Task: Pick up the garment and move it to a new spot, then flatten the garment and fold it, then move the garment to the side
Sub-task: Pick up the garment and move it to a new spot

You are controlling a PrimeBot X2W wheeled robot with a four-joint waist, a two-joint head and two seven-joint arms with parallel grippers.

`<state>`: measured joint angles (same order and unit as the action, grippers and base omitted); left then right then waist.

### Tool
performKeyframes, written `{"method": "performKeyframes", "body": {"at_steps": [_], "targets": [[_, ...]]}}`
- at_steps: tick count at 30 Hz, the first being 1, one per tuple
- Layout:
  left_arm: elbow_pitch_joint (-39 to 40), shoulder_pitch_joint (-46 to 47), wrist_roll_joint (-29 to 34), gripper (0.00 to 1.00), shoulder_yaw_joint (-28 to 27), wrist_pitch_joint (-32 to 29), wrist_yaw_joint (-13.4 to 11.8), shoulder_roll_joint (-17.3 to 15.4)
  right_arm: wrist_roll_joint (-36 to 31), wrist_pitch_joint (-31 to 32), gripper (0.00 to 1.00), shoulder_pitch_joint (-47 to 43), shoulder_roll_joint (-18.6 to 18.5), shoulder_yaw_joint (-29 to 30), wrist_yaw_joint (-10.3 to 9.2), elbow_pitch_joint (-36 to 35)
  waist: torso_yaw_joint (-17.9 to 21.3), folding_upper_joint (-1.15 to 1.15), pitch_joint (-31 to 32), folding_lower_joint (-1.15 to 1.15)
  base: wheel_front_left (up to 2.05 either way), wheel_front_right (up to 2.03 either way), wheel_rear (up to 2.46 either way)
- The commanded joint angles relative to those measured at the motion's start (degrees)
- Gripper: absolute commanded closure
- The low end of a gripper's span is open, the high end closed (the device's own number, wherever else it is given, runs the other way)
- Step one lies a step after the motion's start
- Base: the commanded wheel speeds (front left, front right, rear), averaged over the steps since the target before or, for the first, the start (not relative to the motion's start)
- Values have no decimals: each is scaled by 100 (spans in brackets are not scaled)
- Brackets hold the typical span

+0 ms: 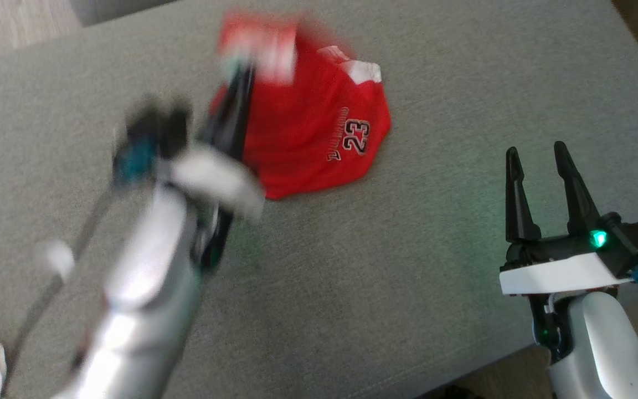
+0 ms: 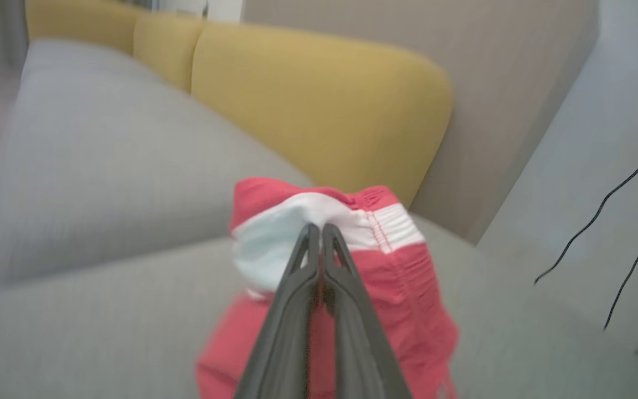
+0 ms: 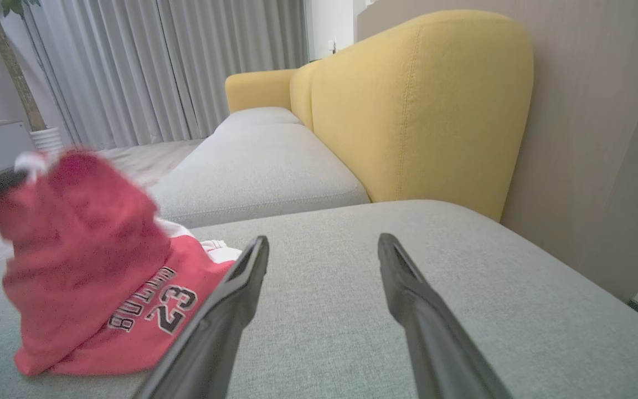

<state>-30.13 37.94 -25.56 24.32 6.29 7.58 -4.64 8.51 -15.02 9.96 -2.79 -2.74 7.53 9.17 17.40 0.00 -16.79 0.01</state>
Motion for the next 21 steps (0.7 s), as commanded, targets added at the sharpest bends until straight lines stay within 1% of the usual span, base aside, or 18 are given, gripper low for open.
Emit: {"method": "performKeyframes", "body": {"at_steps": [1,3,4,5,6,9,10,16,17,18,21], "targets": [[-23,-11,-78,100,-118,172,-10,-139,-32,2,0,132,-10,-115,-4,-149,-88,0,-95,-1,0,0,0],[-458,-306,-115,100,-94,462,-10,-134,-79,2,0,119,-10,-109,-4,-114,-200,0,-121,-1,0,0,0],[-634,-418,-113,86,-78,580,-10,-122,-106,2,0,105,-10,-97,-4,-100,-270,0,-121,-1,0,0,0],[-768,-509,-110,31,-90,682,-21,-102,-133,2,0,87,-10,-77,-4,-82,-350,0,-110,-1,0,0,0],[-859,-591,-118,0,-121,760,-48,-69,-165,2,0,63,-10,-45,-4,-61,-446,0,-84,-1,0,0,0],[-914,-831,-96,0,-246,858,-190,25,-281,2,0,-14,-9,18,-4,18,-726,0,48,-1,0,0,0],[-769,-909,-33,0,-330,864,-266,44,-317,2,0,-40,-9,46,-4,37,-833,0,105,-1,0,0,0],[642,-1834,540,0,-1059,869,-748,125,-475,2,0,-211,-9,203,-4,102,-1373,0,537,-1,0,0,0],[894,-2006,617,0,-1176,869,-805,139,-496,2,0,-253,-9,237,-4,108,-1456,0,616,-1,0,0,0],[894,-2006,617,0,-1176,869,-805,139,-496,2,0,-253,-9,237,-4,108,-1456,0,616,-1,0,0,0],[1637,-2499,816,0,-1501,870,-941,164,-508,2,0,-415,-9,330,-4,96,-1669,0,858,-1,0,0,0]]}}
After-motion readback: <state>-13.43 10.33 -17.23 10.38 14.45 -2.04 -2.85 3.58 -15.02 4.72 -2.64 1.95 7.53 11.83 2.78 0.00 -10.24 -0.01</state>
